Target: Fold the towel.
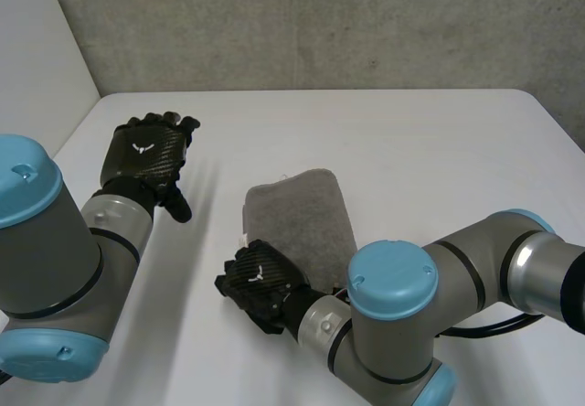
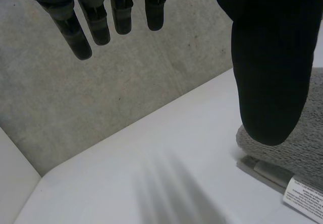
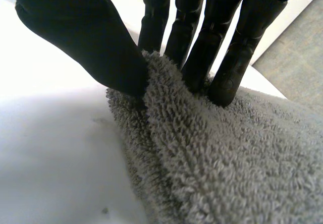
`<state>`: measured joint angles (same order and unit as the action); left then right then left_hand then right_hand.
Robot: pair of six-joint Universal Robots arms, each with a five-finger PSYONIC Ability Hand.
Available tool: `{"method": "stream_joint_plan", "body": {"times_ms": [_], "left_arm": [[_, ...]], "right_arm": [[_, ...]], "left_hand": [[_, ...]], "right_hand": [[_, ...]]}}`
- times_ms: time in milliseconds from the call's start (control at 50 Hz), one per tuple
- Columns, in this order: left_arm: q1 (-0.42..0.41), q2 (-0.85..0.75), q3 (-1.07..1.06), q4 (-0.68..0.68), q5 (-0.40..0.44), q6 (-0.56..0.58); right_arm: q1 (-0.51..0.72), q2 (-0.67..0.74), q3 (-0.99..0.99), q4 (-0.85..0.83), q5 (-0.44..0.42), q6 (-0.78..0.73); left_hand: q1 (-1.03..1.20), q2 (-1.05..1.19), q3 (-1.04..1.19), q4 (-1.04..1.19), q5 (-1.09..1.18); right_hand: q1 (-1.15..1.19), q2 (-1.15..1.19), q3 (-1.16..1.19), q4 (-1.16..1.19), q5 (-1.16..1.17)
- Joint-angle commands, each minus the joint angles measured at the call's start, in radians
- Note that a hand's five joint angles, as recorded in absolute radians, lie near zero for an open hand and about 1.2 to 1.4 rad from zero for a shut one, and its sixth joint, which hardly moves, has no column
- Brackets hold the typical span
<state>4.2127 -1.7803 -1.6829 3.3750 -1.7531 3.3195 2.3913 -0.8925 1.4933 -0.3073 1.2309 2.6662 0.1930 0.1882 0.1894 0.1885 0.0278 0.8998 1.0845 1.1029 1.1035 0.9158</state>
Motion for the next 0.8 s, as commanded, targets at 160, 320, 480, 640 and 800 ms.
{"method": "stream_joint_plan", "body": {"times_ms": [160,320,480,640,800], "left_arm": [[-0.02,-0.019,0.075,0.055,0.001,0.005],[-0.141,-0.163,0.265,0.021,0.009,0.002],[-0.218,-0.358,0.396,-0.097,0.009,-0.044],[-0.204,-0.588,0.531,-0.297,0.004,-0.106],[-0.174,-0.573,0.509,-0.321,0.004,-0.106]], "right_arm": [[-0.113,-0.256,0.048,0.039,0.164,0.158],[-0.291,-0.367,0.051,0.174,0.164,0.322],[-0.357,-0.24,-0.011,0.254,0.072,0.42],[-0.351,-0.016,-0.094,0.257,0.033,0.405],[-0.346,0.026,-0.136,0.255,0.056,0.264]], "left_hand": [[0.035,0.04,0.039,0.04,0.026],[0.038,0.043,0.042,0.043,0.029],[0.029,0.034,0.033,0.034,0.02],[0.012,0.017,0.015,0.016,0.002],[0.012,0.017,0.015,0.016,0.002]], "right_hand": [[-0.568,-0.753,-0.771,-0.772,-0.759],[-0.725,-0.91,-0.928,-0.929,-0.916],[-0.725,-0.91,-0.928,-0.929,-0.916],[-0.725,-0.91,-0.928,-0.929,-0.916],[-0.725,-0.91,-0.928,-0.929,-0.916]]}}
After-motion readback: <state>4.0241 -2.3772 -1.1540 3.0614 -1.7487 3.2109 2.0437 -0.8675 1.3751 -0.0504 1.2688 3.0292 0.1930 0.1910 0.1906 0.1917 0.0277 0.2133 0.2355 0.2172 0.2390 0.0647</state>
